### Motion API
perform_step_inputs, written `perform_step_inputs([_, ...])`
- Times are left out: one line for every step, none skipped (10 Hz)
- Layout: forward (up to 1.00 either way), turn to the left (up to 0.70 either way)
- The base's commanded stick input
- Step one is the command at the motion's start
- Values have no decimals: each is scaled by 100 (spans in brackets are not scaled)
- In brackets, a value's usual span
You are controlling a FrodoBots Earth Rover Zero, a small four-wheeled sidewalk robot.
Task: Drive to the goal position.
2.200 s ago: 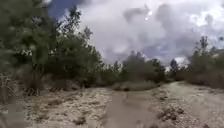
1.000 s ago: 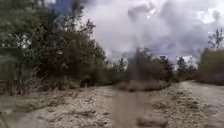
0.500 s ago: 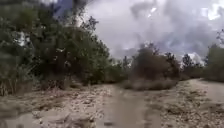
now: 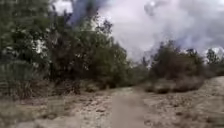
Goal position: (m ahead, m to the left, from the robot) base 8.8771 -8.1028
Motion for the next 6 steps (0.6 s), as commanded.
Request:
perform_step_inputs([85, 0])
perform_step_inputs([85, 0])
perform_step_inputs([85, 0])
perform_step_inputs([85, 0])
perform_step_inputs([85, 0])
perform_step_inputs([85, 0])
